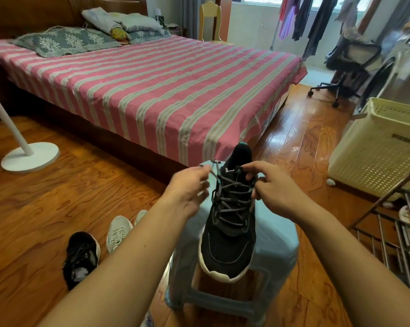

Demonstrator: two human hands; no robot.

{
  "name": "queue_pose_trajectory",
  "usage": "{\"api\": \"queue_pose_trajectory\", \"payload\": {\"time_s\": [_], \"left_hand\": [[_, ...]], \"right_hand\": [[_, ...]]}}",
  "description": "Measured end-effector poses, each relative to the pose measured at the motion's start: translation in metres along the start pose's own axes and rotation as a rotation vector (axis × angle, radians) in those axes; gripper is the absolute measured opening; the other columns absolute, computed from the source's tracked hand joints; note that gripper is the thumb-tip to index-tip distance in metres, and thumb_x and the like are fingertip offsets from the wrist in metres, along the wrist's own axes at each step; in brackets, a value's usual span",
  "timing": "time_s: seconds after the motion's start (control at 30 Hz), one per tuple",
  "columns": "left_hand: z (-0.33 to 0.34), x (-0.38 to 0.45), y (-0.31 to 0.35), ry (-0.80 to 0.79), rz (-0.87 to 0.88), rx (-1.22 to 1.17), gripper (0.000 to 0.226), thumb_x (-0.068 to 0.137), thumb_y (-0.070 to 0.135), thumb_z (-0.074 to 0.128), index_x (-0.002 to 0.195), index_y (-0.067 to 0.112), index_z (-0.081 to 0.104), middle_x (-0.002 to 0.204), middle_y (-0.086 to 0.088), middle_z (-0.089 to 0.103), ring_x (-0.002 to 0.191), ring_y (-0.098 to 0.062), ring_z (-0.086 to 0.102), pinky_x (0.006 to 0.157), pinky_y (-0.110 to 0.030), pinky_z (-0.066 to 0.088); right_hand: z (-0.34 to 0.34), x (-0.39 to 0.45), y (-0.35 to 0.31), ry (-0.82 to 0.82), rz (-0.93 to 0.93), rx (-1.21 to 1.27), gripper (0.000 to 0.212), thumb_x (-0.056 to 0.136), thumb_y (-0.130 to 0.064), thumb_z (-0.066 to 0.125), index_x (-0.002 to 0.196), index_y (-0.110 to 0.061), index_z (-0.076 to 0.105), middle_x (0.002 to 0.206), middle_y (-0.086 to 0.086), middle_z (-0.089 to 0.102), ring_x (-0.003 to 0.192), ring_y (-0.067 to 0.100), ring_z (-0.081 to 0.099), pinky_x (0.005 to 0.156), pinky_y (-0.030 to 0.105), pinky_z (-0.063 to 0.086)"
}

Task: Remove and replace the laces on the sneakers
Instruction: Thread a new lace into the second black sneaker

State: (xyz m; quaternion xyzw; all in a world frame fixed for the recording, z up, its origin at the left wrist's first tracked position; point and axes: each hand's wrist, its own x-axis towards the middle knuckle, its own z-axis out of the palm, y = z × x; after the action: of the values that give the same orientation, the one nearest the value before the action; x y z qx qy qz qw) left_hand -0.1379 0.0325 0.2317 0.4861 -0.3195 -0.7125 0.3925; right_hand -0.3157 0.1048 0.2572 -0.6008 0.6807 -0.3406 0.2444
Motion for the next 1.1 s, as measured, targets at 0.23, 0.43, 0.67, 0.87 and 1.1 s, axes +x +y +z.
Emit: {"api": "queue_pose_trajectory", "payload": {"time_s": [0.23,0.43,0.67,0.87,1.1], "left_hand": [[-0.068,0.028,0.035,0.454,0.235,-0.369,0.013,0.103,0.015,0.060,0.091,0.018,0.055,0.072,0.002,0.054,0.052,-0.004,0.051,0.053,-0.021,0.046],[-0.051,0.022,0.006,0.196,-0.108,-0.181,0.015,0.107,0.017,0.047,0.110,0.006,0.057,0.089,-0.009,0.065,0.081,-0.022,0.066,0.065,-0.035,0.053],[-0.063,0.015,0.019,0.248,-0.071,-0.013,0.018,0.106,0.022,0.045,0.098,0.010,0.056,0.081,-0.008,0.066,0.074,-0.023,0.067,0.063,-0.038,0.055],[-0.019,-0.013,-0.011,-0.127,-0.147,0.372,0.052,0.103,0.057,0.046,0.106,0.008,0.065,0.080,-0.007,0.067,0.064,-0.020,0.066,0.060,-0.031,0.057],[-0.011,-0.006,-0.004,0.141,-0.022,-0.251,0.021,0.104,0.016,0.050,0.088,0.010,0.061,0.079,-0.006,0.063,0.068,-0.017,0.061,0.067,-0.029,0.049]], "right_hand": [[-0.006,0.000,0.005,-0.045,-0.036,0.037,0.055,0.087,0.016,0.040,0.117,-0.024,0.064,0.096,-0.002,0.063,0.067,0.006,0.058,0.069,0.024,0.052],[-0.003,0.001,0.010,-0.015,-0.065,-0.007,0.057,0.084,0.012,0.043,0.125,-0.024,0.059,0.091,-0.008,0.063,0.067,0.008,0.058,0.073,0.037,0.055],[-0.003,-0.005,0.013,0.009,-0.156,-0.069,0.050,0.084,0.001,0.056,0.126,-0.026,0.055,0.091,-0.011,0.061,0.068,0.004,0.054,0.067,0.026,0.047],[0.005,-0.004,0.010,0.037,-0.268,-0.188,0.032,0.083,-0.025,0.080,0.102,-0.022,0.055,0.090,-0.013,0.055,0.078,0.001,0.053,0.067,0.016,0.042],[-0.002,-0.005,0.014,-0.032,-0.241,-0.175,0.028,0.091,-0.024,0.071,0.117,-0.021,0.061,0.102,-0.015,0.058,0.079,-0.004,0.055,0.069,0.012,0.042]]}}
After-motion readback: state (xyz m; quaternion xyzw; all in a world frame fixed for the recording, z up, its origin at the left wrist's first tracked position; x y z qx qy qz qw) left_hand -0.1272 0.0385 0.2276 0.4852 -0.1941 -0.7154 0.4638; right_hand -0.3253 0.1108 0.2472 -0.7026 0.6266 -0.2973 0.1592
